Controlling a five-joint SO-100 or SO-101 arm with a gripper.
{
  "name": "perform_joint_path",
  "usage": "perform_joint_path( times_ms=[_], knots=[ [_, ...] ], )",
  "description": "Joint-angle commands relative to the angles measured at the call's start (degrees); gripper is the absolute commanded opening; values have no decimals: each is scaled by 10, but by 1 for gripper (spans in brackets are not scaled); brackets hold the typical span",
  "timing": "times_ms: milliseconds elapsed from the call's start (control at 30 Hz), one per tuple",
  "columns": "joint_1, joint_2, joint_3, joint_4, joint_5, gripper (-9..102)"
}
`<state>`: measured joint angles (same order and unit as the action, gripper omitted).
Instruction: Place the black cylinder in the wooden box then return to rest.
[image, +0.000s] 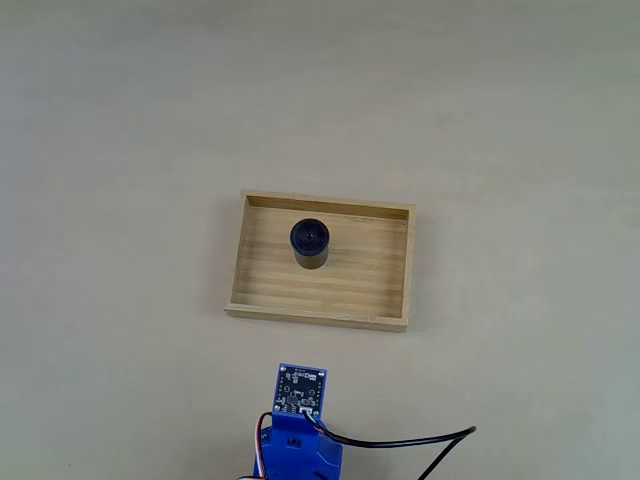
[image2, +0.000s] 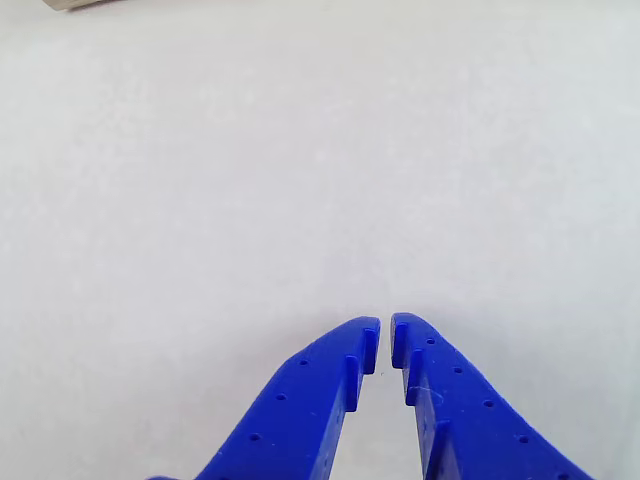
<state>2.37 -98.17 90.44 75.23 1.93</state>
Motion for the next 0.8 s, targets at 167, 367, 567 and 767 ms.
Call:
perform_joint_path(
  times_ms=[167, 367, 567, 767],
  knots=[
    [-10, -5, 18, 25, -7, 0],
    [-10, -6, 18, 25, -9, 0],
    [-10, -6, 18, 25, -9, 0],
    [-10, -6, 18, 25, -9, 0]
  ],
)
